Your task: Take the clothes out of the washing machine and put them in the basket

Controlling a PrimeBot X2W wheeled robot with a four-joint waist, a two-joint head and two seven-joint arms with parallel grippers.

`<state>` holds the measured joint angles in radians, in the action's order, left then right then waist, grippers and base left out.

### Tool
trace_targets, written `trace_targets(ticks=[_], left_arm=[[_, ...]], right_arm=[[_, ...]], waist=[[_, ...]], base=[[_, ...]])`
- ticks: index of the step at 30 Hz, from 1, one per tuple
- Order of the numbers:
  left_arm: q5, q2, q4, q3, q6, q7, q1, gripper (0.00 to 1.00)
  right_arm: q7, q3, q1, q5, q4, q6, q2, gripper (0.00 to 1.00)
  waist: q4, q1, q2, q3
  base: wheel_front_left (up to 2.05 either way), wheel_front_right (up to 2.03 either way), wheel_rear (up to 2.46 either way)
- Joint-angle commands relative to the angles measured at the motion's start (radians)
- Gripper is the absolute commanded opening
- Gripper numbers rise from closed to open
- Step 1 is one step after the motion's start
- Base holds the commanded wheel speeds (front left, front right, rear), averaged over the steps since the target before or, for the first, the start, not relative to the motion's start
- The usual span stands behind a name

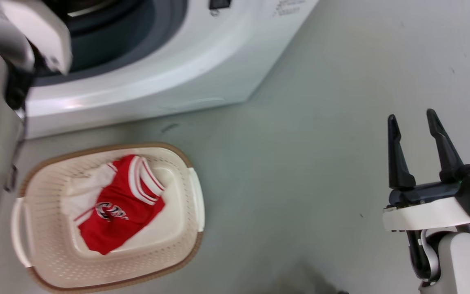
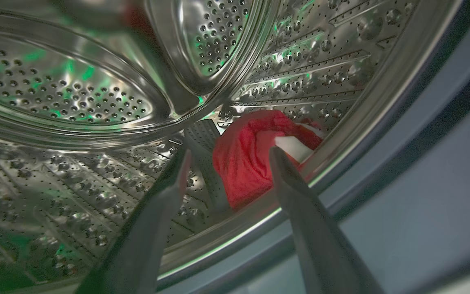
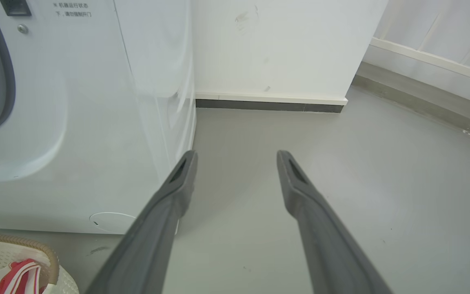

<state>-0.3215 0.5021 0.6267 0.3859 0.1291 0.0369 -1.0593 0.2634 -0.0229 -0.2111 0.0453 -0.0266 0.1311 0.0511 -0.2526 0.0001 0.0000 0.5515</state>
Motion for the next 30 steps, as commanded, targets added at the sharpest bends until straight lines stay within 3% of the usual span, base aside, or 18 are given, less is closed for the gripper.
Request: trace_targets(ticks=[1,7,16,29,30], left_arm=[[-0.030,0.020,0.022,0.025,0.000,0.043,-0.068,1.00],[-0.067,0.115,0.101,0.158,0.001,0.194,-0.286,1.00],[-0.150,0.174,0.229,0.224,0.001,0.387,-0.509,1.00],[-0.159,0.144,0.381,0.282,0.001,0.427,-0.584,1.00],[-0.164,0.140,0.391,0.285,0.001,0.430,-0.588,0.49]], right_arm=[[0.002,0.016,-0.019,0.017,0.012,-0.001,-0.001,1.00],[0.002,0.079,-0.021,0.067,0.045,-0.001,-0.001,1.00],[0.002,0.131,-0.025,0.114,0.081,-0.001,-0.002,1.00],[0.002,0.133,0.017,0.130,0.116,-0.001,-0.001,1.00],[0.002,0.133,0.019,0.131,0.117,-0.001,-0.001,1.00]], waist=[[-0.071,-0.0001,0.0000,0.090],[-0.157,-0.0001,0.0000,0.174],[-0.241,-0.0001,0.0000,0.258],[-0.245,-0.0001,0.0000,0.292],[-0.245,-0.0001,0.0000,0.293]], base=[[0.00,0.00,0.00],[0.00,0.00,0.00],[0.00,0.00,0.00],[0.00,0.00,0.00],[0.00,0.00,0.00]])
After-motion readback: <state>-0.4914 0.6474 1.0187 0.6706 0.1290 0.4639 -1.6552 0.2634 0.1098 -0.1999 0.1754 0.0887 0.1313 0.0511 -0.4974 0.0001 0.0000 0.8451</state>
